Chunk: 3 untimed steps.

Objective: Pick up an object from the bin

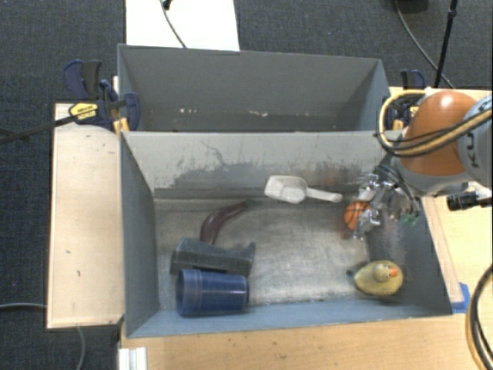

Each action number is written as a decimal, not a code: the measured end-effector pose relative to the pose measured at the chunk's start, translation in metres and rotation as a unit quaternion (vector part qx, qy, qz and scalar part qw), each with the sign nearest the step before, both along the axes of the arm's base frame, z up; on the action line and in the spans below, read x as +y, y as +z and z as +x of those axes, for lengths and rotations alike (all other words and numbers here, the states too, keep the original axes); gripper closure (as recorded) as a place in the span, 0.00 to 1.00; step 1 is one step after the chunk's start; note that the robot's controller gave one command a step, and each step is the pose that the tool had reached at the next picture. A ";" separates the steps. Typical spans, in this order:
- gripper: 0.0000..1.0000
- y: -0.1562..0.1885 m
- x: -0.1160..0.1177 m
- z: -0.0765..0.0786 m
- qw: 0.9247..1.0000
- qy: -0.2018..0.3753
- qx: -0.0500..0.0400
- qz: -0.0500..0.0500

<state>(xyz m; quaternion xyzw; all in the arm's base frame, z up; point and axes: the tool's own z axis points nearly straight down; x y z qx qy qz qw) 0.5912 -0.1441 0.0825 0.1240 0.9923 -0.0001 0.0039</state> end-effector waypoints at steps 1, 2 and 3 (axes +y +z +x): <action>1.00 0.003 0.000 -0.001 1.000 0.000 0.002 0.000; 1.00 0.022 0.001 -0.004 1.000 0.001 0.007 0.002; 1.00 0.045 0.000 -0.002 1.000 0.001 0.004 0.001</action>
Offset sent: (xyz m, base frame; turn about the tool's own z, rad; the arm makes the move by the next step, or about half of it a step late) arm 0.0000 -0.0001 0.1056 0.0000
